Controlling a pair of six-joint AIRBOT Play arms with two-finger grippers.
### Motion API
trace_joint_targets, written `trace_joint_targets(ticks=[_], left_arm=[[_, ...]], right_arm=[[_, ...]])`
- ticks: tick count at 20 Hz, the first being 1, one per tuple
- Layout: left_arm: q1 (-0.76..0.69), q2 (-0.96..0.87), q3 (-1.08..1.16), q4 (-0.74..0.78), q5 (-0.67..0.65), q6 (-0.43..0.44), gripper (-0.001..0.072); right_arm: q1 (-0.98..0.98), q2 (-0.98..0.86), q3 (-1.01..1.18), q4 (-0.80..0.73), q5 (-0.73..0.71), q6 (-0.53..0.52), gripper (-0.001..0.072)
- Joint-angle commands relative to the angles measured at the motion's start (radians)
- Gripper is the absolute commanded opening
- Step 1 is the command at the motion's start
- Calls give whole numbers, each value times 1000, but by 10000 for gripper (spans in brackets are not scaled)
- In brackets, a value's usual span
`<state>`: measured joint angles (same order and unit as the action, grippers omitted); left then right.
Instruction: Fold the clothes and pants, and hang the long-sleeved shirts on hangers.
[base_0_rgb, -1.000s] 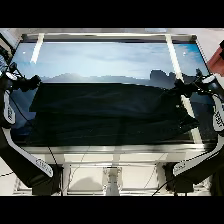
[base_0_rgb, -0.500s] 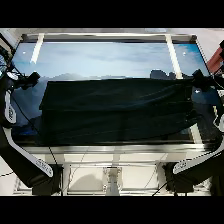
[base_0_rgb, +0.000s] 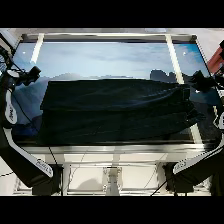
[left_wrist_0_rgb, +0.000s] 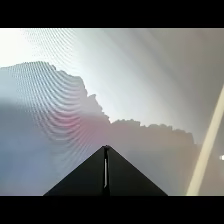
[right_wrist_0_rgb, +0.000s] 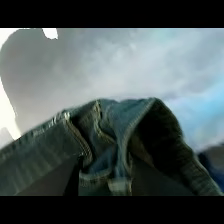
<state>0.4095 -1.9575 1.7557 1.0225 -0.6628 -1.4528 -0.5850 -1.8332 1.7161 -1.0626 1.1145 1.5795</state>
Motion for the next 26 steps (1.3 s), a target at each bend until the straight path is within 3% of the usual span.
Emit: trace_joint_targets(ticks=[1,2,3,6,8,12,16,18,20,22,26], left_arm=[[52,101,1,2,-230,143,181],[77,132,1,1,-325,171,372],[104,162,0,0,-443,213,418],[169,224,-16,-7,-765,267,413],[206,289,-87,-18,-850,278,413],[297,465,-347,-7,-880,307,412],[430,515,-583,65,-887,318,413],[476,515,-663,54,-893,431,411],[505,514,-698,109,-904,504,410],[518,507,-698,229,-927,515,402],[511,460,-699,230,-1027,542,340]], right_arm=[[-43,17,134,-116,304,-63,345],[-57,37,152,-161,403,-114,343],[-66,64,146,-197,459,-168,337],[-89,175,81,-224,486,-264,322],[-108,249,16,-224,468,-295,322],[-164,360,-132,-186,464,-310,322],[-157,422,-256,-147,483,-301,322],[-142,439,-287,-138,491,-298,322],[-130,449,-296,-138,491,-298,323],[-125,451,-296,-139,492,-294,322],[-123,451,-296,-140,491,-291,322]])
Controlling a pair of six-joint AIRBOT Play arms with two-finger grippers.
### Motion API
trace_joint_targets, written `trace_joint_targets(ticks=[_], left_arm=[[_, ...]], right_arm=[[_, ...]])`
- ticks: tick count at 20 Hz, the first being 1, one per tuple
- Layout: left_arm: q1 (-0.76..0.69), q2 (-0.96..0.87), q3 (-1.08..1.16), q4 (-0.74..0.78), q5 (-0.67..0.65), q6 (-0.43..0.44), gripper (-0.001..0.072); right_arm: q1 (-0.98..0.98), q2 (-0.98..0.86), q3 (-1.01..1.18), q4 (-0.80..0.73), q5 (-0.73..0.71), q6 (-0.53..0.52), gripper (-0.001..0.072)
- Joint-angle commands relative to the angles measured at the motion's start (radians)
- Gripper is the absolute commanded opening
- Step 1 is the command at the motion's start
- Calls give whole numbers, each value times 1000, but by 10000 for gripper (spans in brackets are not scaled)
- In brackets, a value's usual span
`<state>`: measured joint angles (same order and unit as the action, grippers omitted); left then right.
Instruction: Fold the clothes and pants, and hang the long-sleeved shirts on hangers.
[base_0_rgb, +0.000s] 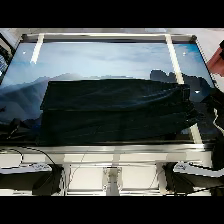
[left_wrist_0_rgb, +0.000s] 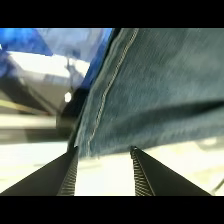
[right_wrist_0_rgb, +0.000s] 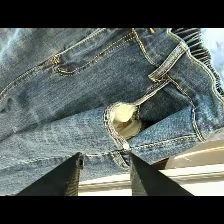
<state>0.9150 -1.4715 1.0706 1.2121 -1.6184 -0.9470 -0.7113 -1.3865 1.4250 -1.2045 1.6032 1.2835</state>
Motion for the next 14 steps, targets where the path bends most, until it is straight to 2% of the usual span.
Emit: trace_joint_targets(ticks=[1,8,14], left_arm=[[0,-42,-14,45,-97,35,340],[-3,-71,-75,127,-61,47,346],[-4,-71,-76,121,-15,50,348]], right_arm=[[3,4,-5,2,1,5,322],[3,4,-5,2,2,5,322],[3,4,-5,2,-5,5,322]])
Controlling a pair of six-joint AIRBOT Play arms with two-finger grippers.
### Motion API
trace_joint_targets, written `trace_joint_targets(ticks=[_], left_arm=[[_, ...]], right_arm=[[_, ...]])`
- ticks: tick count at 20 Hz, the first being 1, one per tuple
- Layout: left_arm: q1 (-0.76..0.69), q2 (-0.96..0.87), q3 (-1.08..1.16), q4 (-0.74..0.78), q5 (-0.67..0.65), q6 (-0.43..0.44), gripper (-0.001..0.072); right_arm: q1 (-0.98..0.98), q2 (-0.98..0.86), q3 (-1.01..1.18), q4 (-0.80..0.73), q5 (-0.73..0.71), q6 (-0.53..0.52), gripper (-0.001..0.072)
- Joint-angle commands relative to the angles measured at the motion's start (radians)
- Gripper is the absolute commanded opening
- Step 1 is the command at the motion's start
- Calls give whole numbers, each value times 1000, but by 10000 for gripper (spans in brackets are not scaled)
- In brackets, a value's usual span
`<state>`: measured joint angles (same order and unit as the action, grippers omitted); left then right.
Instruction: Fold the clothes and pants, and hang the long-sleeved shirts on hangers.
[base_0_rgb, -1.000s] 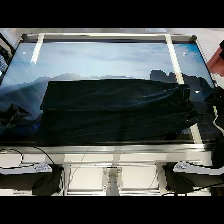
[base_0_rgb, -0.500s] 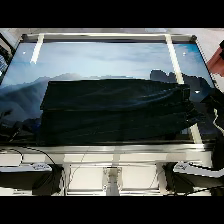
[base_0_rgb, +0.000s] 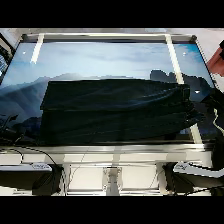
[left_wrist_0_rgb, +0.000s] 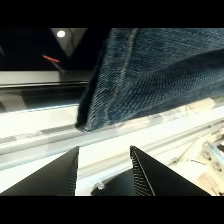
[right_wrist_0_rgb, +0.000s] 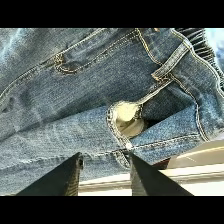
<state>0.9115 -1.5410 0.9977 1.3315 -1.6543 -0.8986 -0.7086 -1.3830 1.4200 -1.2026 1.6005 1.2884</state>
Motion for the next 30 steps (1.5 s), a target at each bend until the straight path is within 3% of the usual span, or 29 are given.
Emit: trace_joint_targets(ticks=[1,12,16,21,22,24,30], left_arm=[[0,-2,-3,-21,31,2,348],[-14,-5,-42,-79,118,2,349],[-44,-6,-68,-135,102,52,342],[-64,-11,-87,-124,71,53,336],[-64,-11,-88,-121,65,50,323],[-64,-11,-93,-112,65,51,45],[-66,-9,-56,-114,64,50,28]], right_arm=[[1,0,0,0,-2,0,322],[1,0,0,0,4,5,322],[1,0,0,0,4,11,322],[1,0,0,-2,2,11,322],[1,0,0,-4,0,11,322],[1,0,0,-6,-7,11,322],[0,0,0,-73,-26,-37,323]])
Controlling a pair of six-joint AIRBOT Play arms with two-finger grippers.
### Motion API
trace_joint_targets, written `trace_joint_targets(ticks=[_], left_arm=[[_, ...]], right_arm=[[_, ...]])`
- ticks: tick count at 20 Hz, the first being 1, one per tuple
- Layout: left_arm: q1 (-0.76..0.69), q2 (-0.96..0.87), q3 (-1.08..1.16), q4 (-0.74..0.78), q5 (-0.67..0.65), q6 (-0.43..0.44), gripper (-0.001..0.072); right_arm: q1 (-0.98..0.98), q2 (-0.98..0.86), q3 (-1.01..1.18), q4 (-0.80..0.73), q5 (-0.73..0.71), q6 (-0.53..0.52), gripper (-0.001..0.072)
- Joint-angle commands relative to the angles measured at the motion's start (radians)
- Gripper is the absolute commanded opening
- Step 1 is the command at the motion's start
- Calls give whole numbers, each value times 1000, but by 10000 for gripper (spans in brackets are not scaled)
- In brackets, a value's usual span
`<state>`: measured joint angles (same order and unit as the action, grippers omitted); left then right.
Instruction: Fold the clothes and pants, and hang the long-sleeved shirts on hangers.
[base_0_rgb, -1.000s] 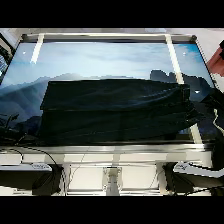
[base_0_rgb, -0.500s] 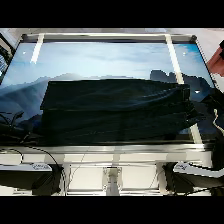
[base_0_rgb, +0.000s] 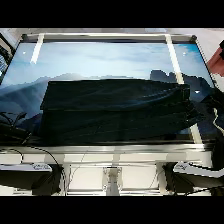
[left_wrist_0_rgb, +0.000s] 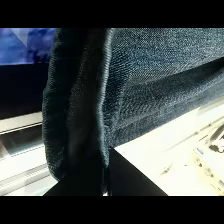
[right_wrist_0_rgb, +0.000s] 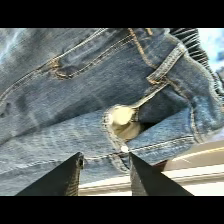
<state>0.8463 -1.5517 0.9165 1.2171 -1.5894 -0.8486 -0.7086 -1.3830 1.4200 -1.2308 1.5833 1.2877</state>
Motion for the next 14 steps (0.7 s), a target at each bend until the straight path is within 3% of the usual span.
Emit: trace_joint_targets(ticks=[1,4,8,14], left_arm=[[2,4,54,1,0,1,28],[15,14,156,5,28,2,27],[29,19,232,5,102,-66,28],[28,19,241,4,112,-117,28]], right_arm=[[-8,0,0,-62,-16,-51,323],[-37,-13,-2,-78,-39,-130,324],[-54,-54,-59,-79,-43,-216,345],[-54,-158,-183,-31,-91,-236,345]])
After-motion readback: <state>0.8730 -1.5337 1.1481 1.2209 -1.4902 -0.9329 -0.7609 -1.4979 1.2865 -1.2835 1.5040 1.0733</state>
